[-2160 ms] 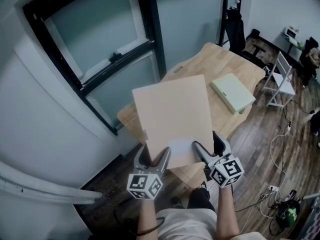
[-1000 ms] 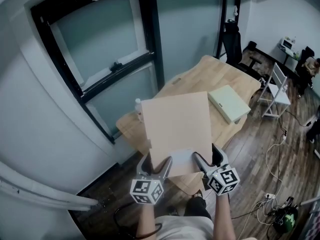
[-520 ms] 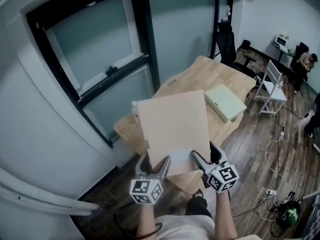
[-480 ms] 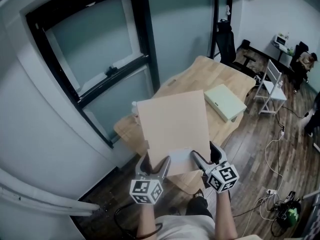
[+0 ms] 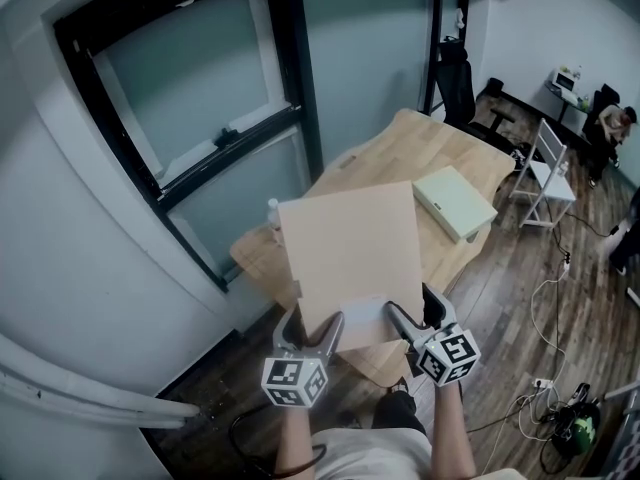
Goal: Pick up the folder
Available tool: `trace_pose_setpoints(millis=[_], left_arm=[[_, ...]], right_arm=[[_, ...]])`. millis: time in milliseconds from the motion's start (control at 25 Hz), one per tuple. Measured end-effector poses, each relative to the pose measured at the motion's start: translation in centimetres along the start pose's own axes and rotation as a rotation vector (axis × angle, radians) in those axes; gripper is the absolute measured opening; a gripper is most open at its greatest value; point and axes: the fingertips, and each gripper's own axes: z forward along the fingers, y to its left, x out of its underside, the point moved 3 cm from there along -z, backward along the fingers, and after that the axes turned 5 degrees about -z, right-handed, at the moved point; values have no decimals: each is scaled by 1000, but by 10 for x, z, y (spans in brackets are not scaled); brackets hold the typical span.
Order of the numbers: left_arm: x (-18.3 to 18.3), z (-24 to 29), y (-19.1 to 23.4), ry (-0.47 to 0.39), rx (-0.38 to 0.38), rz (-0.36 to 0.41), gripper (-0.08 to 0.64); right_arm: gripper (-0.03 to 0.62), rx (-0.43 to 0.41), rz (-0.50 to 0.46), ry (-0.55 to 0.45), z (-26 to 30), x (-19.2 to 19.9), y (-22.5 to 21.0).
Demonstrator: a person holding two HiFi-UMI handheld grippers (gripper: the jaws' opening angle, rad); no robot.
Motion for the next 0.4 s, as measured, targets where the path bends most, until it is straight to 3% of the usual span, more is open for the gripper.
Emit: trace_pose_setpoints(millis=[400], left_arm=[[-3,1,4,-17,-17,-8,347]], right_arm=[[334,-2,1,2,6,-3,1]])
